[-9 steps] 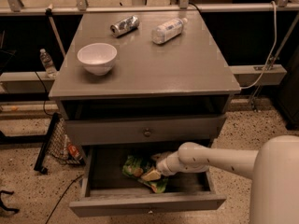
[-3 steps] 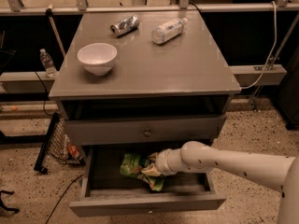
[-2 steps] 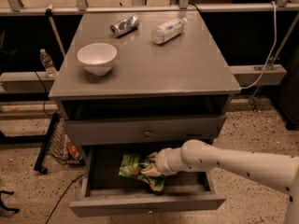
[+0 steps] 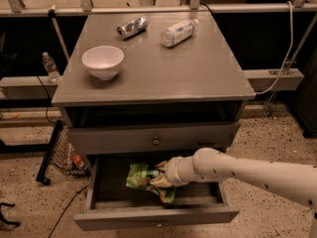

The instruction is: Pick green rice chip bag from middle drawer and place on counter

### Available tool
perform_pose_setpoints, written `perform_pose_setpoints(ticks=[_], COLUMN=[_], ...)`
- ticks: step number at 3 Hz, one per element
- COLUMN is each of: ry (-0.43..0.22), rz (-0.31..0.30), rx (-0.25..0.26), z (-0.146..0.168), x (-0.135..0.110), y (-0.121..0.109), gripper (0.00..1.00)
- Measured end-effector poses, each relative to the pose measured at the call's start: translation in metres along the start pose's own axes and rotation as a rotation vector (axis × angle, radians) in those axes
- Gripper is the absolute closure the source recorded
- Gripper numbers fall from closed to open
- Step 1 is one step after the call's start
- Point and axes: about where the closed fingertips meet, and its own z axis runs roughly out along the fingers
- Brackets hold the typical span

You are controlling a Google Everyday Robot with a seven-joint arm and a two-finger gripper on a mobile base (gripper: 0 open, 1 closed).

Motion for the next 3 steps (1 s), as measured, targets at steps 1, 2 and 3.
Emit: perform_pose_setpoints(ticks=[1,2,3], ry=[0.025,0.073,0.119], rz=[-0.027,-0.069,-0.093], rx=[0.053,0.126,0.219], z=[-0.026,-0.065,-0.109], x=[-0.014,-0.030,-0.041], y=[0.004,0.013,0.018], gripper=[1.00,1.00,1.00])
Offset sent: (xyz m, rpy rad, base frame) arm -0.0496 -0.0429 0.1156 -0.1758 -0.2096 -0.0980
